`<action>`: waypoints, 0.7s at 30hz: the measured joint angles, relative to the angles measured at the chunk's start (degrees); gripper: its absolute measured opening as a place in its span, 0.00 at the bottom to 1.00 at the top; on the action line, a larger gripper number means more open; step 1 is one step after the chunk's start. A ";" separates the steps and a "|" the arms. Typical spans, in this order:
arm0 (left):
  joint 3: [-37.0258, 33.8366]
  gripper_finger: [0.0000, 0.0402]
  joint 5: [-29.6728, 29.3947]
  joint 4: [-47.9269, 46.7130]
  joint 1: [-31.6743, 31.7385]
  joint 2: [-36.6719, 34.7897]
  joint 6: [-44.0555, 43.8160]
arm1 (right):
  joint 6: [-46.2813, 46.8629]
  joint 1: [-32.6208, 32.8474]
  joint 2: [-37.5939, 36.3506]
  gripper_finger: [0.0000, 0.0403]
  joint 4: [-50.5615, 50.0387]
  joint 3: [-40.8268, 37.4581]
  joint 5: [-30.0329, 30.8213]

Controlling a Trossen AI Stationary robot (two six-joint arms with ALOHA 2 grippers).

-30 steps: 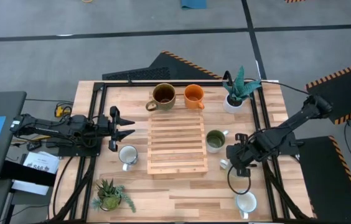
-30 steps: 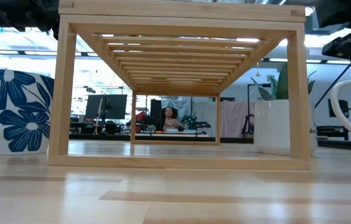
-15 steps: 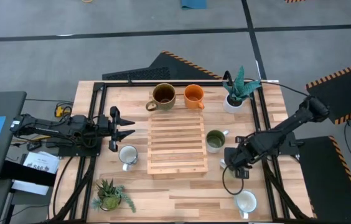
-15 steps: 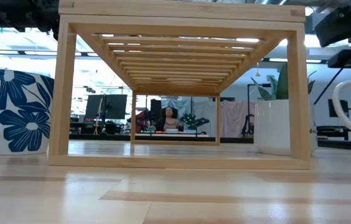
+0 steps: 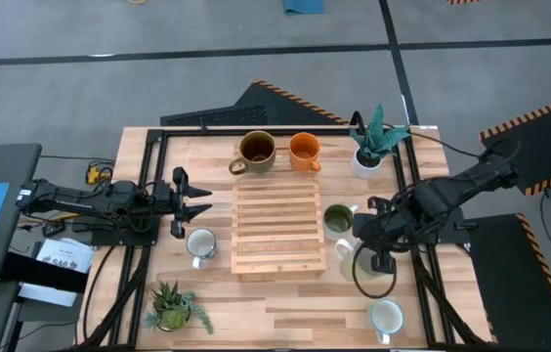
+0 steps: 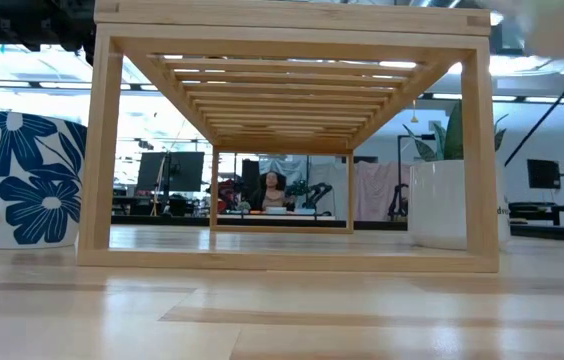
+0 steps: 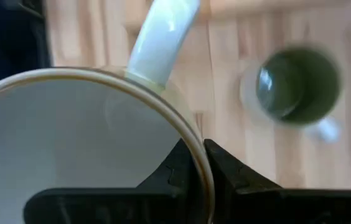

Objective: Place coffee mugs
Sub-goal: Put the light green mug on the shelf

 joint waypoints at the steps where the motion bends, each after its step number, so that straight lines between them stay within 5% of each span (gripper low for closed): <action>1: 0.00 0.37 0.00 0.00 0.00 0.01 0.00 | -1.09 0.00 1.16 0.12 -1.65 3.66 1.68; 7: 0.00 0.37 -0.02 0.00 0.00 0.00 -0.01 | -11.47 -3.46 10.14 0.12 -6.64 23.35 13.61; 13: 0.00 0.37 0.00 -0.01 0.00 0.00 -0.39 | -19.04 -12.16 20.53 0.12 -7.21 34.10 14.22; 21: 0.00 0.37 -0.01 -0.09 0.00 0.00 -0.39 | -23.12 -21.44 28.96 0.12 -12.81 38.80 14.06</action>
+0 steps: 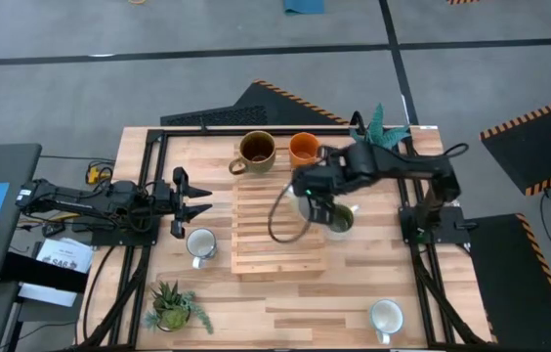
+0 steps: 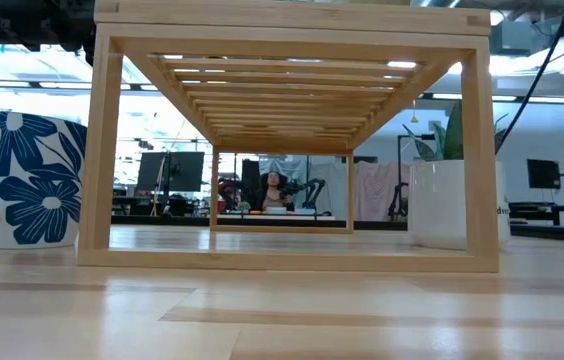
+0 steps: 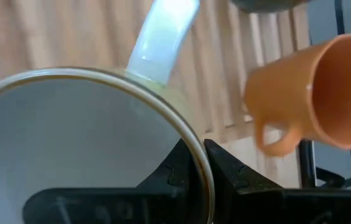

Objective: Place coffee mugs
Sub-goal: Put the light green mug on the shelf

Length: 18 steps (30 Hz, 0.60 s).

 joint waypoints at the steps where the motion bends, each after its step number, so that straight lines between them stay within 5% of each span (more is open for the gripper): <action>1: 0.00 0.37 0.01 -0.01 0.00 0.01 0.00 | -0.50 -0.84 0.27 0.12 0.11 0.00 -0.04; 18: 0.00 0.37 -0.01 -0.26 0.00 0.01 0.00 | -2.25 -4.85 1.69 0.18 0.71 0.07 -0.35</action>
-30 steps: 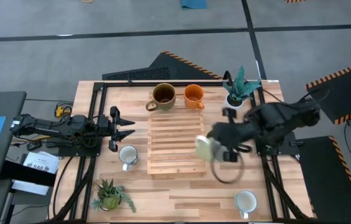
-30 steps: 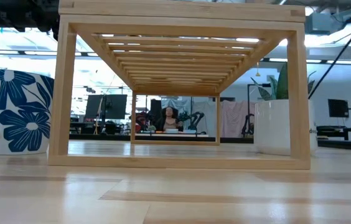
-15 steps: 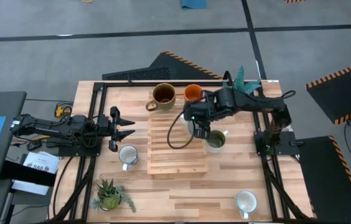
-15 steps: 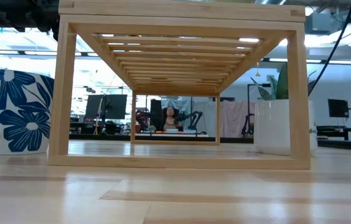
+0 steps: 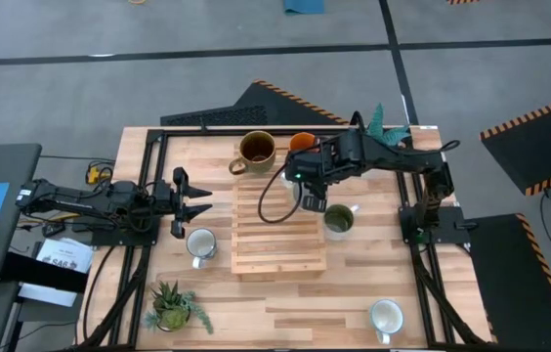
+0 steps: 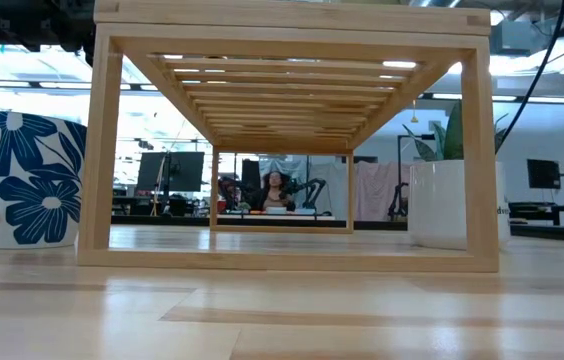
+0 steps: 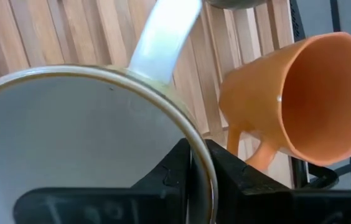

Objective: Place coffee mugs
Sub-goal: Put the light green mug on the shelf

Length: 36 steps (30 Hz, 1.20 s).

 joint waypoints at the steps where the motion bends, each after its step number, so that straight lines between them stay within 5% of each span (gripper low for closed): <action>1: 0.00 0.37 0.00 0.00 0.00 -0.01 -0.02 | 0.00 0.00 0.02 0.20 0.02 0.00 -0.04; 19: 0.00 0.37 0.00 0.00 0.00 0.00 -0.26 | -1.67 0.06 -0.04 0.22 4.42 -0.04 -0.02; 36: 0.00 0.37 -0.46 0.00 0.02 0.00 0.05 | -2.63 -0.74 -0.20 0.37 3.93 -0.04 0.76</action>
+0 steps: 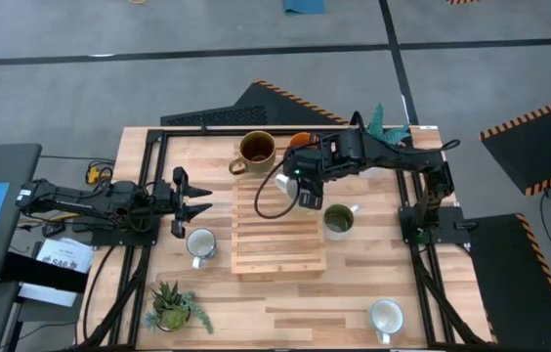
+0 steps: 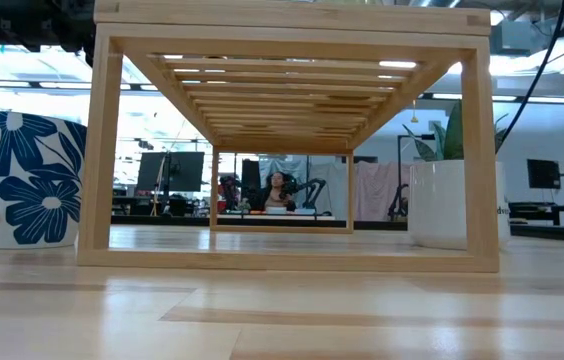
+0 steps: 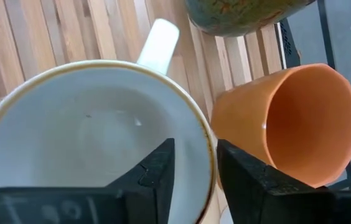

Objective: Place coffee mugs
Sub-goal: Put the light green mug on the shelf, then put the white blue patterned mug on the shelf

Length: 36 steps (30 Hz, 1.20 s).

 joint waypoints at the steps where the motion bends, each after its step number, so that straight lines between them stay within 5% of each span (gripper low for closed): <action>1: 0.00 0.37 0.00 0.00 0.00 0.00 0.08 | -0.22 0.00 0.00 0.37 -0.02 0.00 0.00; 36: 0.00 0.37 -0.63 -0.07 -0.02 -0.02 0.58 | -5.78 -0.04 -0.09 0.38 -3.04 3.55 1.68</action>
